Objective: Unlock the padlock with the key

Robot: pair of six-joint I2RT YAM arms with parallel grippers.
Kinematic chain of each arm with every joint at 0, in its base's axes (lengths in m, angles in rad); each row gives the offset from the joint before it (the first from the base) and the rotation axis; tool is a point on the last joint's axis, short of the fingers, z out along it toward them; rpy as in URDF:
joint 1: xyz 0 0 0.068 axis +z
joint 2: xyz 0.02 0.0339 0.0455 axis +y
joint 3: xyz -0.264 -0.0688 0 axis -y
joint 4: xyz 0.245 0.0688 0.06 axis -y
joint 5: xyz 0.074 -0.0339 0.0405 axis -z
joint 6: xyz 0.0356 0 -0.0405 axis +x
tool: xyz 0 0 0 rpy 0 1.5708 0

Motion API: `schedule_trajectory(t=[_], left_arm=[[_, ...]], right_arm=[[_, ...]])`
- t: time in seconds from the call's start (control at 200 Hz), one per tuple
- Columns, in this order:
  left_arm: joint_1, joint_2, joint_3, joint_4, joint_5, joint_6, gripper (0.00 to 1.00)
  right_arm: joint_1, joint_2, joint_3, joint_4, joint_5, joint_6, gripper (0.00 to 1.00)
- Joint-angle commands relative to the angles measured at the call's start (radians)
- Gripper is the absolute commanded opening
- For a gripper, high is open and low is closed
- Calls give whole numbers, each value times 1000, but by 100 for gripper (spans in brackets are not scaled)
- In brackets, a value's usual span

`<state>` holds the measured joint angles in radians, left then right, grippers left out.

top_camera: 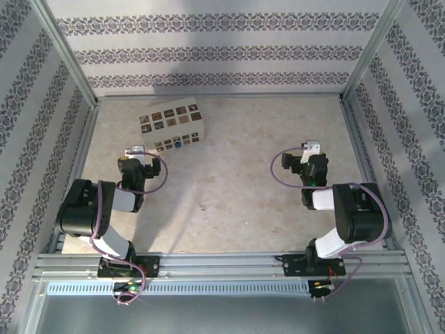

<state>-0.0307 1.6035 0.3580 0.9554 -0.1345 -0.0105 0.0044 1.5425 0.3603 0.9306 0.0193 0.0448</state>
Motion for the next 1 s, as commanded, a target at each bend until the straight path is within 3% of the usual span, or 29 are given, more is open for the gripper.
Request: schedule_trajectory(t=[0.0, 0.77, 0.885, 0.995], left_arm=[[9, -7, 10, 41, -7, -11, 99], [9, -6, 2, 53, -2, -11, 99], [8, -46, -45, 118, 25, 1, 99], [8, -141, -67, 75, 9, -5, 99]], right_arm=[[8, -12, 17, 14, 16, -11, 98], [5, -17, 14, 15, 9, -7, 98], [5, -86, 17, -45, 23, -2, 98], [5, -191, 20, -157, 29, 4, 98]])
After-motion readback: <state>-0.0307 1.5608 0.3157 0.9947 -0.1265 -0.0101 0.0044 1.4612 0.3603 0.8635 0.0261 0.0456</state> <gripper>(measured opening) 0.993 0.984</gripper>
